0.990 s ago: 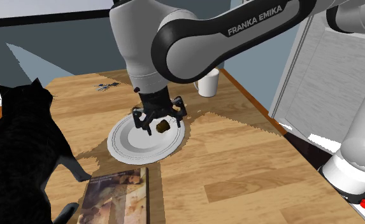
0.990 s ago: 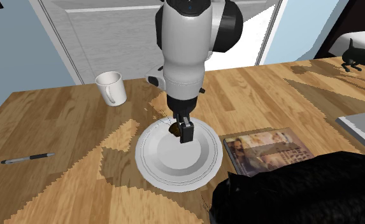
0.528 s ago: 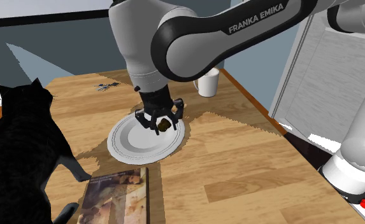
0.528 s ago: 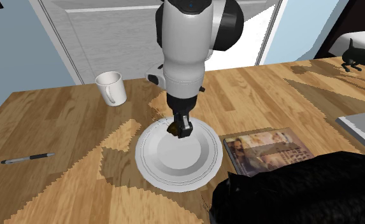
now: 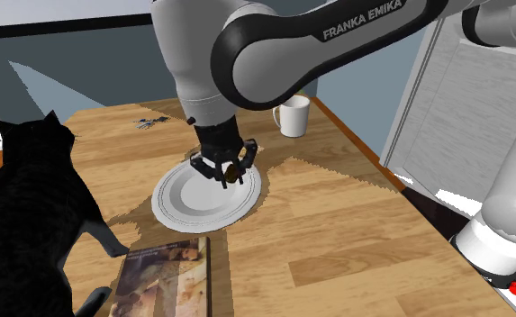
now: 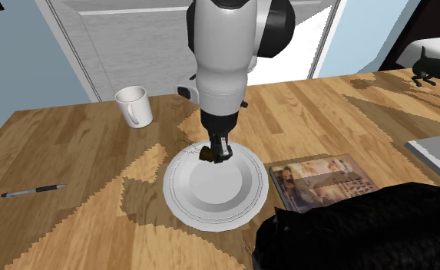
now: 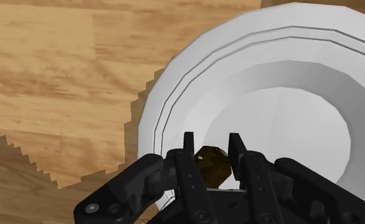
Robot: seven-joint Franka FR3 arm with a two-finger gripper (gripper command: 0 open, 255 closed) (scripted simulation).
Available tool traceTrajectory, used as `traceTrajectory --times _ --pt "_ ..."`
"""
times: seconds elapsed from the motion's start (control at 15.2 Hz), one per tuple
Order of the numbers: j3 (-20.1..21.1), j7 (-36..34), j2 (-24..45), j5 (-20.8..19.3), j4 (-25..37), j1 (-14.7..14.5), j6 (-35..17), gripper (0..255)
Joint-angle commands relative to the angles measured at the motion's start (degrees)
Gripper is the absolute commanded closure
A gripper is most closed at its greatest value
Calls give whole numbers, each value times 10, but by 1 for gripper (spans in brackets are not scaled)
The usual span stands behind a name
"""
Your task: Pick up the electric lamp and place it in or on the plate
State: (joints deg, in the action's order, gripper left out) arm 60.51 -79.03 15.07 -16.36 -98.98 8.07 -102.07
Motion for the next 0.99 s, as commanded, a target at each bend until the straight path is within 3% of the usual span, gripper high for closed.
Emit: traceTrajectory --times 0.0,0.53,0.59,0.79,0.92 --pt "2 4 -5 5 10 2 12 255" --pt "5 10 -9 11 53 -2 56 255" --pt "5 10 -9 11 53 -2 56 0" --pt "-20 -30 2 -37 50 -10 24 0" --pt "-23 -34 3 -41 42 -9 14 0"
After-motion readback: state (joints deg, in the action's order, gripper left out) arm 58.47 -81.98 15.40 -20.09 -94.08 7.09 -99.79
